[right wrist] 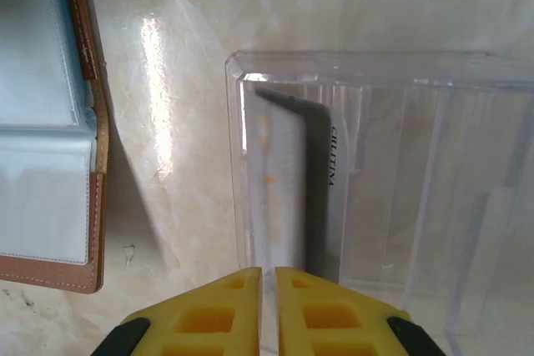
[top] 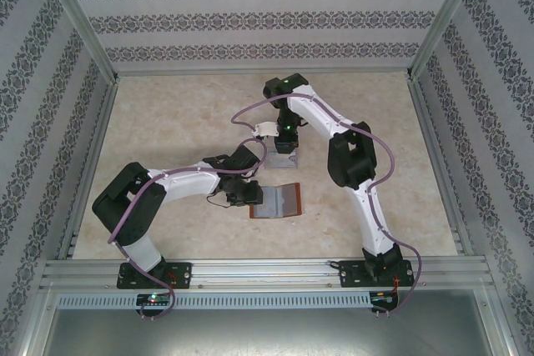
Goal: Take the credit cards out of the card holder
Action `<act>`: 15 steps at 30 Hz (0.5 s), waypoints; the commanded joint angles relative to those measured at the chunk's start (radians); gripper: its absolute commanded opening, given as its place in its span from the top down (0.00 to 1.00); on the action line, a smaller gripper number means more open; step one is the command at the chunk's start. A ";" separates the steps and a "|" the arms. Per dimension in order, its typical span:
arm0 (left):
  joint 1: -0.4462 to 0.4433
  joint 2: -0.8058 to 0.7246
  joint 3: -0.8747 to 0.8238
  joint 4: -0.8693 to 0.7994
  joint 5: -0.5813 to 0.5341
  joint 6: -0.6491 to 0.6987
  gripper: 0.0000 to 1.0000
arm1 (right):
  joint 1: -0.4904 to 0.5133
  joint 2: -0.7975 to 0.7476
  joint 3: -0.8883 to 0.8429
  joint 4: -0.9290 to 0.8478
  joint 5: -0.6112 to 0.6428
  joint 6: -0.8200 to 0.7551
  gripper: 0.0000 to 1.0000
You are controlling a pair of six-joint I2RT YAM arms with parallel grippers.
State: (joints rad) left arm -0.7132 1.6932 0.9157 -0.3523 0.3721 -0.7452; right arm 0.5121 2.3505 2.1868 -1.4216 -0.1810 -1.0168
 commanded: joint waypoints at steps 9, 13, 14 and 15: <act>-0.012 0.039 -0.016 -0.043 0.018 0.004 0.76 | -0.011 -0.182 -0.211 0.176 -0.035 0.176 0.83; -0.012 0.043 -0.018 -0.039 0.018 0.005 0.76 | -0.013 -0.263 -0.330 0.332 -0.043 0.390 0.81; -0.012 0.041 -0.020 -0.036 0.020 0.005 0.76 | -0.014 -0.285 -0.361 0.377 -0.042 0.462 0.81; -0.012 0.040 -0.020 -0.033 0.021 0.004 0.76 | -0.015 -0.303 -0.392 0.420 -0.036 0.532 0.81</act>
State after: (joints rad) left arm -0.7132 1.6932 0.9157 -0.3519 0.3725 -0.7448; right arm 0.5121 2.1223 1.8565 -1.1553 -0.1978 -0.7254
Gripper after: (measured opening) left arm 0.241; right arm 0.189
